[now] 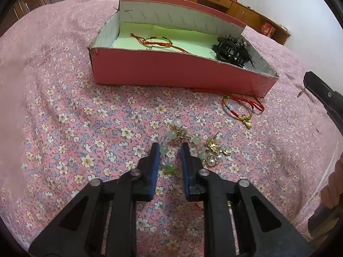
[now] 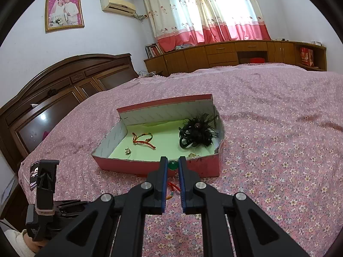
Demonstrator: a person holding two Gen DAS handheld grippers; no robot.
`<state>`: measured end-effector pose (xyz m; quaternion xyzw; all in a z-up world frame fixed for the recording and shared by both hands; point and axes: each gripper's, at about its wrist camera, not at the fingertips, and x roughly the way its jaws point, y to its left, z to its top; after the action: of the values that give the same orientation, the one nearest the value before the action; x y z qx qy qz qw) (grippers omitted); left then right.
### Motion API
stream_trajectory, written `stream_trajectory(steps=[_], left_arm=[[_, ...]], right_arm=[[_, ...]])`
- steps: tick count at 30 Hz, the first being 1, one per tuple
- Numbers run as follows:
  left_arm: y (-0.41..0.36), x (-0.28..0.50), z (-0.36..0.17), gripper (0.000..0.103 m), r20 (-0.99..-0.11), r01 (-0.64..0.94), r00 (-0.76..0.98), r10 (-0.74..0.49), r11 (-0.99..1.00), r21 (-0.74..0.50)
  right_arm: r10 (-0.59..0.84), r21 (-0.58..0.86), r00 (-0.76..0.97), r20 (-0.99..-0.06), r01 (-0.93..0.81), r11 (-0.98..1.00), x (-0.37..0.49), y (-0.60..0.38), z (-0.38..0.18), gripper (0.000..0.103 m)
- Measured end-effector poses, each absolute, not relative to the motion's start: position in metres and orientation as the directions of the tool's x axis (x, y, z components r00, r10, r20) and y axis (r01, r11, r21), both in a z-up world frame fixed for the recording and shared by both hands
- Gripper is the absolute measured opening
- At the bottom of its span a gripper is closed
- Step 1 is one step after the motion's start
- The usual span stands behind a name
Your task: Organize jewelry
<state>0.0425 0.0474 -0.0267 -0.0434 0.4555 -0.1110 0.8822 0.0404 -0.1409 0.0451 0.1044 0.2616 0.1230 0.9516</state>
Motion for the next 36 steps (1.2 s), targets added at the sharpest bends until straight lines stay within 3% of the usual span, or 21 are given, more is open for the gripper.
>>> stream_trajectory(steps=[7,19,36], left_arm=[[0.056,0.04,-0.016,0.0,-0.758,0.139,0.601,-0.253,0.967,-0.212],[0.068,0.024,0.034,0.0,-0.614,0.131,0.749,-0.249,0.964,-0.23],[0.072,0.043,0.073,0.0,-0.465,0.145,0.857,-0.223,0.969,-0.198]], right_arm=[[0.286,0.257,0.834,-0.471,-0.181,0.949,0.04,-0.141,0.046,0.011],[0.291,0.252,0.834,-0.469,-0.19,0.949,0.038,-0.14,0.048,0.011],[0.302,0.228,0.841,-0.448,-0.219,0.949,0.05,-0.126,0.056,0.011]])
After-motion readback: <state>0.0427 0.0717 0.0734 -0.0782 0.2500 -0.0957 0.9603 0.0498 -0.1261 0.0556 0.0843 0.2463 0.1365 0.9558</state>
